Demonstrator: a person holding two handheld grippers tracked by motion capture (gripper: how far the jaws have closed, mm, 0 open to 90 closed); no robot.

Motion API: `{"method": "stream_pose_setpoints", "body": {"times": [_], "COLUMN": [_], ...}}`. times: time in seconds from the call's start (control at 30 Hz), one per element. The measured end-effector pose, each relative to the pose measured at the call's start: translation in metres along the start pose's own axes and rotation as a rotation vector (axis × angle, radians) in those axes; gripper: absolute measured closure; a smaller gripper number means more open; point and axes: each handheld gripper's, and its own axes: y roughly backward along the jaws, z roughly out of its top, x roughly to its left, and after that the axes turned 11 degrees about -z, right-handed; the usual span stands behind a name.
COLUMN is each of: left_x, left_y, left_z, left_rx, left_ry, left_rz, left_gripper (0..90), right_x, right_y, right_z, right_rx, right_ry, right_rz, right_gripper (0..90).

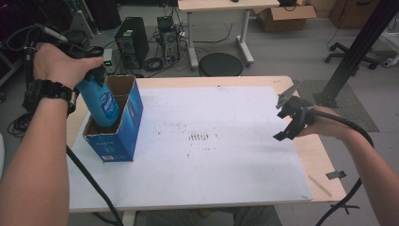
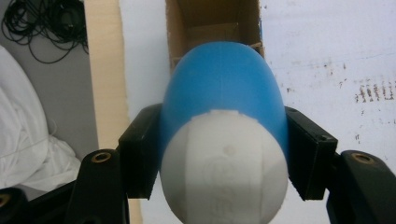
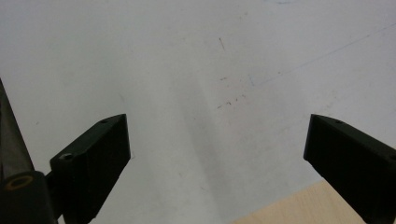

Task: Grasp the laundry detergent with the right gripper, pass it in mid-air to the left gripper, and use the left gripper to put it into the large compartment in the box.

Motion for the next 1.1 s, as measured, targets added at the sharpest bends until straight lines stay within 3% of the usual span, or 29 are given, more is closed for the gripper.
{"method": "stream_pose_setpoints", "body": {"times": [0.6, 1.1], "left_x": [0.015, 0.014], "left_y": [-0.071, -0.104], "left_z": [-0.01, -0.014], "left_rx": [0.076, 0.119], "left_ry": [0.012, 0.016], "left_rz": [-0.009, -0.019], "left_gripper": [38.1, 38.1], "right_x": [0.003, 0.005], "right_y": [-0.002, -0.004], "right_z": [0.0, 0.001], "right_rx": [0.007, 0.01], "right_ry": [0.011, 0.014], "right_rz": [0.009, 0.023], "right_gripper": [7.1, 7.1]}}
